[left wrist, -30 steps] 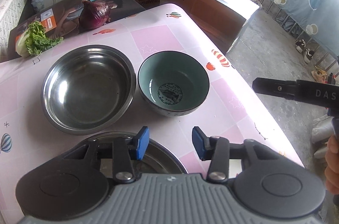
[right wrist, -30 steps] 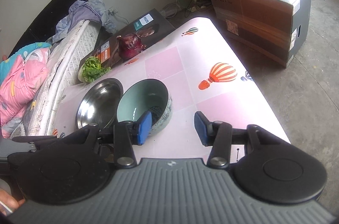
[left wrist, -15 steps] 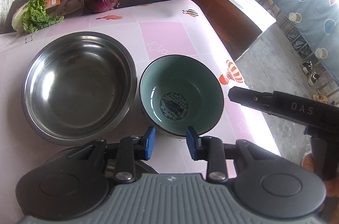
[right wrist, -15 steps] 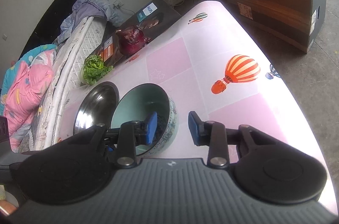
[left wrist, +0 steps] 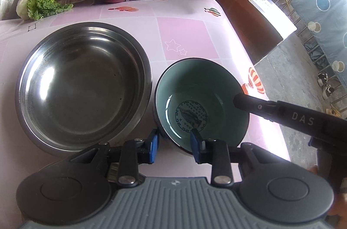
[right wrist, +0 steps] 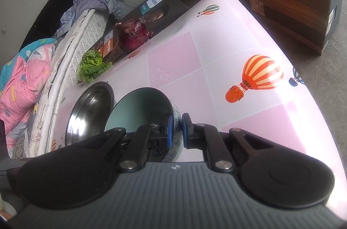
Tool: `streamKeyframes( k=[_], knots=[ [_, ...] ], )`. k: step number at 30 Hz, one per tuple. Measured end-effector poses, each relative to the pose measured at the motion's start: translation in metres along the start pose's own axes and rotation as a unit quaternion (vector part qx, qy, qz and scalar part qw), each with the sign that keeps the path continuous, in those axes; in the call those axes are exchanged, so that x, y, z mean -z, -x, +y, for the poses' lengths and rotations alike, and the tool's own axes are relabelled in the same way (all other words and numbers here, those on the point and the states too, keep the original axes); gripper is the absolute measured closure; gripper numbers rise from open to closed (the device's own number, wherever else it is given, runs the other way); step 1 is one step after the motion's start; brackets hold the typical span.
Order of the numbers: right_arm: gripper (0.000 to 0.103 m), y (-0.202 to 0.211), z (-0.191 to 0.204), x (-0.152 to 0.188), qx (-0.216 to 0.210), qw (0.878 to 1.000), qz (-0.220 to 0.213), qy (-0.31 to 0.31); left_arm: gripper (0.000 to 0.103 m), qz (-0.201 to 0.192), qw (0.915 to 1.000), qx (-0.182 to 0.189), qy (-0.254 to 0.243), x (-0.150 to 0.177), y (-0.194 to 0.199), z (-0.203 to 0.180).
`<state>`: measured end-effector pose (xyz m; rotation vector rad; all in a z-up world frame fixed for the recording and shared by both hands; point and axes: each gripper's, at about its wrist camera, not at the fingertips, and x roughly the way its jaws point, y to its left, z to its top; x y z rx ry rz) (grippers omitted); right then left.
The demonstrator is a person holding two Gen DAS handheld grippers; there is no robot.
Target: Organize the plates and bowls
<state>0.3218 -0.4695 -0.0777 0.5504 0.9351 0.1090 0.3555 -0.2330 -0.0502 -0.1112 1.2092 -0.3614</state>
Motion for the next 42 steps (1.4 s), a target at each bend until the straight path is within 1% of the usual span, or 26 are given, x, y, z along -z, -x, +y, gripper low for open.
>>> streamKeyframes(
  k=[4,10,16,23,29,42],
  knots=[
    [0.095,0.006,-0.004,0.002,0.001,1.000,0.004,0.003,0.073,0.010,0.9998,0.016,-0.002,0.003,-0.001,-0.001],
    [0.095,0.021,-0.018,0.010,0.003,1.000,0.014,-0.008,0.072,0.026,0.9986,0.032,-0.034,0.012,-0.002,-0.013],
    [0.090,0.024,-0.031,0.013,-0.015,0.999,0.024,-0.039,0.072,0.030,0.9986,0.027,-0.034,0.007,-0.008,-0.016],
    [0.086,0.006,-0.038,0.014,-0.021,0.997,0.032,-0.069,0.074,0.030,0.9988,0.023,-0.032,0.005,-0.014,-0.014],
    [0.086,0.003,-0.041,0.016,-0.028,0.995,0.030,-0.085,0.075,0.030,0.9987,0.019,-0.037,0.005,-0.016,-0.016],
    [0.087,0.012,-0.044,0.016,-0.027,0.996,0.020,-0.087,0.075,0.029,0.9987,0.022,-0.037,0.004,-0.016,-0.018]
  ],
)
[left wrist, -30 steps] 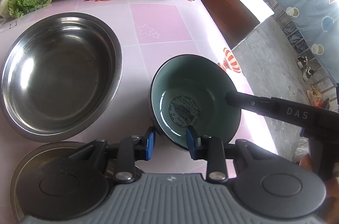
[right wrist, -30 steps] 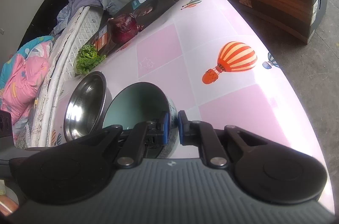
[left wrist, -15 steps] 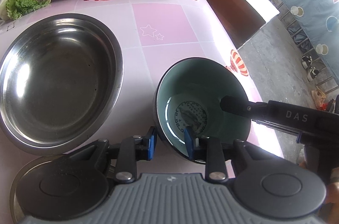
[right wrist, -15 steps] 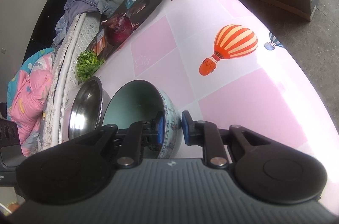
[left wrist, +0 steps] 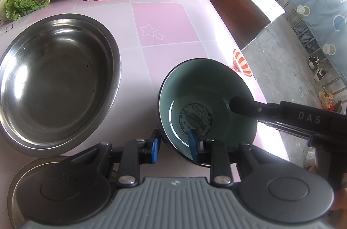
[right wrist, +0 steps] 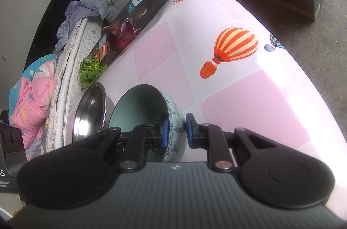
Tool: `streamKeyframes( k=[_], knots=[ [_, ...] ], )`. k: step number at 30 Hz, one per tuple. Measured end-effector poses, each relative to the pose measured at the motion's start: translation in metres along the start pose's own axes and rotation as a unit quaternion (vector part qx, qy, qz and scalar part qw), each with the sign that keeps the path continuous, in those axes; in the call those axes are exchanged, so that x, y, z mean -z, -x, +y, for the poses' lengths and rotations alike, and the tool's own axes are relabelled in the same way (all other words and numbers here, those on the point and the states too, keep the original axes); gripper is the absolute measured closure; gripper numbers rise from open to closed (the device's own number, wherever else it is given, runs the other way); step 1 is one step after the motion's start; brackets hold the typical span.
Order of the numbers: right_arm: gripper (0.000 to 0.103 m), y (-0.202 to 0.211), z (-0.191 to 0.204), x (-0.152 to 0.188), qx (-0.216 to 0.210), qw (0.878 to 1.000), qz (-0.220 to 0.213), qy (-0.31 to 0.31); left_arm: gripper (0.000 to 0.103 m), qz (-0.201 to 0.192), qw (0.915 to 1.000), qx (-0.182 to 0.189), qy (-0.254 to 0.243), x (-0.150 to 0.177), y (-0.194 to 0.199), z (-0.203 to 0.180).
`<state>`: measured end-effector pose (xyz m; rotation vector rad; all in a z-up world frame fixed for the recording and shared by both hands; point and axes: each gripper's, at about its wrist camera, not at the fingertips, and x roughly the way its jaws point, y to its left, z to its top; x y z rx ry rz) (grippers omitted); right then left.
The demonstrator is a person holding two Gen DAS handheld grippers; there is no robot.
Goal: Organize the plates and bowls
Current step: 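Lift the teal bowl with both tools and lower it into the steel bowl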
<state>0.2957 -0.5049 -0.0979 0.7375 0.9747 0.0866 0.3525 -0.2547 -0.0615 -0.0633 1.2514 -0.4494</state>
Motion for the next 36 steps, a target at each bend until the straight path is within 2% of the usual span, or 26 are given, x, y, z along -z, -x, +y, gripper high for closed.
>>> streamKeyframes(
  k=[11,17,20,26,36],
  knots=[
    [0.090,0.016,0.005,-0.004,-0.006,1.000,-0.016,0.005,0.074,-0.010,0.9999,0.011,0.003,0.001,0.010,0.002],
    [0.091,0.009,0.004,-0.001,0.012,1.000,-0.012,0.010,0.076,-0.002,0.9999,0.014,0.006,0.001,0.005,0.004],
    [0.091,0.006,0.001,-0.003,0.008,1.000,-0.012,0.002,0.076,-0.002,0.9999,0.012,0.001,-0.002,0.004,0.004],
    [0.087,0.000,-0.003,-0.004,0.002,1.000,0.000,-0.009,0.080,0.010,0.9998,0.007,0.014,-0.009,-0.005,0.006],
    [0.084,-0.013,-0.008,-0.001,-0.011,0.999,0.010,-0.029,0.080,0.010,0.9998,0.004,0.015,-0.006,-0.006,0.006]
  ],
)
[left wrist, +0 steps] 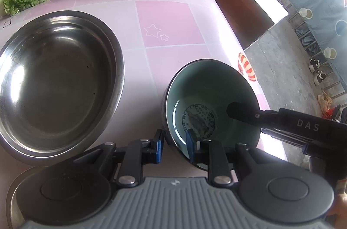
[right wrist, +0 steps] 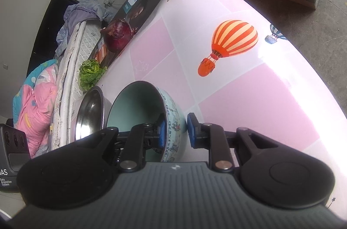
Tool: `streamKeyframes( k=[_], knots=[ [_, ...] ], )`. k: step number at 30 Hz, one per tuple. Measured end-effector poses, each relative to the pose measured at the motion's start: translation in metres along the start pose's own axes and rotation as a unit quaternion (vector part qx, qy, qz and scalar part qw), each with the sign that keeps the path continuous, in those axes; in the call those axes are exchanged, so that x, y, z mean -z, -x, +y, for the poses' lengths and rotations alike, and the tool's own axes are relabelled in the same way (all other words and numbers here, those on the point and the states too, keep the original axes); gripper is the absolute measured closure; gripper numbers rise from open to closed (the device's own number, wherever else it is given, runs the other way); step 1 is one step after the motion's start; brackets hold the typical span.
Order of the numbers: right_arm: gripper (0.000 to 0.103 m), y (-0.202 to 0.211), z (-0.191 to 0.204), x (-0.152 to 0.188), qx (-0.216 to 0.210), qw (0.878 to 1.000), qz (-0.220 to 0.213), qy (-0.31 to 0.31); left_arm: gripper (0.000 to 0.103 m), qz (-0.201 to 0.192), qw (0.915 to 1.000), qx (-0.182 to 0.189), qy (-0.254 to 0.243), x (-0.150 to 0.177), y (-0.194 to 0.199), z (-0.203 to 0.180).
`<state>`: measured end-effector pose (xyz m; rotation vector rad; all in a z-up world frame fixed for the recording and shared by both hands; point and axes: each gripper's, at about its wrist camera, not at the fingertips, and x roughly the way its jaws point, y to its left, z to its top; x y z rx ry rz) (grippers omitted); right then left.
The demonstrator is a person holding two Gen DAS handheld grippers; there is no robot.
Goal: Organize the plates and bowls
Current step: 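Lift the teal bowl with both tools and lower it into the steel bowl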
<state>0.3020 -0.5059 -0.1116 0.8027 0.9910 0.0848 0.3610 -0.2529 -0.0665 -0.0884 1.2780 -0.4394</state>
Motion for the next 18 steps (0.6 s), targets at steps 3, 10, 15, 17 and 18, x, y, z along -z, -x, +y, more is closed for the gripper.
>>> streamKeyframes(
  k=[3,10,15,17,18],
  knots=[
    [0.084,0.000,0.001,0.002,0.000,1.000,-0.001,0.002,0.080,-0.004,1.0000,0.000,-0.001,-0.001,0.002,-0.001],
    [0.085,0.007,0.001,-0.001,-0.006,1.000,-0.008,0.000,0.080,-0.014,0.9999,0.004,-0.008,0.000,0.012,-0.003],
    [0.085,0.018,0.010,-0.005,-0.007,1.000,-0.018,0.004,0.080,-0.023,0.9996,0.011,-0.009,-0.001,0.023,-0.004],
    [0.085,0.022,0.015,-0.006,-0.007,1.000,-0.022,0.006,0.080,-0.028,0.9995,0.012,-0.010,0.000,0.029,-0.005],
    [0.085,0.025,0.018,-0.006,-0.007,1.000,-0.023,0.008,0.080,-0.031,0.9994,0.013,-0.011,0.000,0.033,-0.004]
  ],
)
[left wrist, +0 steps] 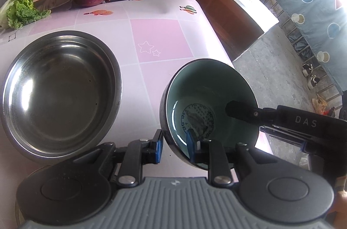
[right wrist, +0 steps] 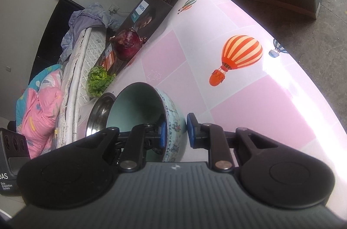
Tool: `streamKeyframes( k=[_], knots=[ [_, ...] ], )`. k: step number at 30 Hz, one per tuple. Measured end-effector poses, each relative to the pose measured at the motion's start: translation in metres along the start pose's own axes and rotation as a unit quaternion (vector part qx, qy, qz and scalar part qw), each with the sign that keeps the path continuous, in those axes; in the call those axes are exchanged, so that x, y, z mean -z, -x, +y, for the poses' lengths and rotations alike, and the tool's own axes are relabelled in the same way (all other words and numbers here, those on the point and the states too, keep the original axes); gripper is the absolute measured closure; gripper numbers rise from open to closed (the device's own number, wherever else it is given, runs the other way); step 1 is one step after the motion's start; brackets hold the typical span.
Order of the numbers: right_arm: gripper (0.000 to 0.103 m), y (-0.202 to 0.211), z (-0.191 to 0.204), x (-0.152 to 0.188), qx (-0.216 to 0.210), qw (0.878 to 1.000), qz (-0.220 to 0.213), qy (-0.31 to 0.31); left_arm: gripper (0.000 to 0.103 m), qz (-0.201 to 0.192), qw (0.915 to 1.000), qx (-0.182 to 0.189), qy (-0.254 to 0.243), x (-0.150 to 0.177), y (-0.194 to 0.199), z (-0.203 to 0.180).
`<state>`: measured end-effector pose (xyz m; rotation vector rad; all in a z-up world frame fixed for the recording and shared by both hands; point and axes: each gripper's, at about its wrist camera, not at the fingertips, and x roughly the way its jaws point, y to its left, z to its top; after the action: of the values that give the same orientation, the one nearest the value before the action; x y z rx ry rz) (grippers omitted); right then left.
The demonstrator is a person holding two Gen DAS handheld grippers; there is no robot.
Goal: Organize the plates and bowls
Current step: 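Lift the teal bowl with both tools and lower it into the steel bowl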
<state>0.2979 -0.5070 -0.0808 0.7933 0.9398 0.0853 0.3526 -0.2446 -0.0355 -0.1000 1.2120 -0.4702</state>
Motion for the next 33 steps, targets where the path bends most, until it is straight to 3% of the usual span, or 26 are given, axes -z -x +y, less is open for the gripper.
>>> streamKeyframes(
  k=[10,17,24,33],
  knots=[
    [0.085,0.012,0.054,0.001,-0.008,0.999,-0.010,0.030,0.080,-0.037,0.9992,0.004,0.017,-0.002,0.048,0.028],
    [0.085,-0.012,0.105,0.007,-0.023,0.998,0.003,0.056,0.080,-0.056,0.9973,-0.008,0.046,-0.005,0.073,0.076],
    [0.085,-0.065,0.142,0.016,-0.025,0.996,0.032,0.074,0.081,-0.052,0.9949,-0.021,0.083,-0.011,0.067,0.130],
    [0.085,-0.113,0.154,0.024,0.006,0.995,0.054,0.088,0.081,-0.030,0.9939,-0.020,0.104,-0.009,0.042,0.162]
  ],
)
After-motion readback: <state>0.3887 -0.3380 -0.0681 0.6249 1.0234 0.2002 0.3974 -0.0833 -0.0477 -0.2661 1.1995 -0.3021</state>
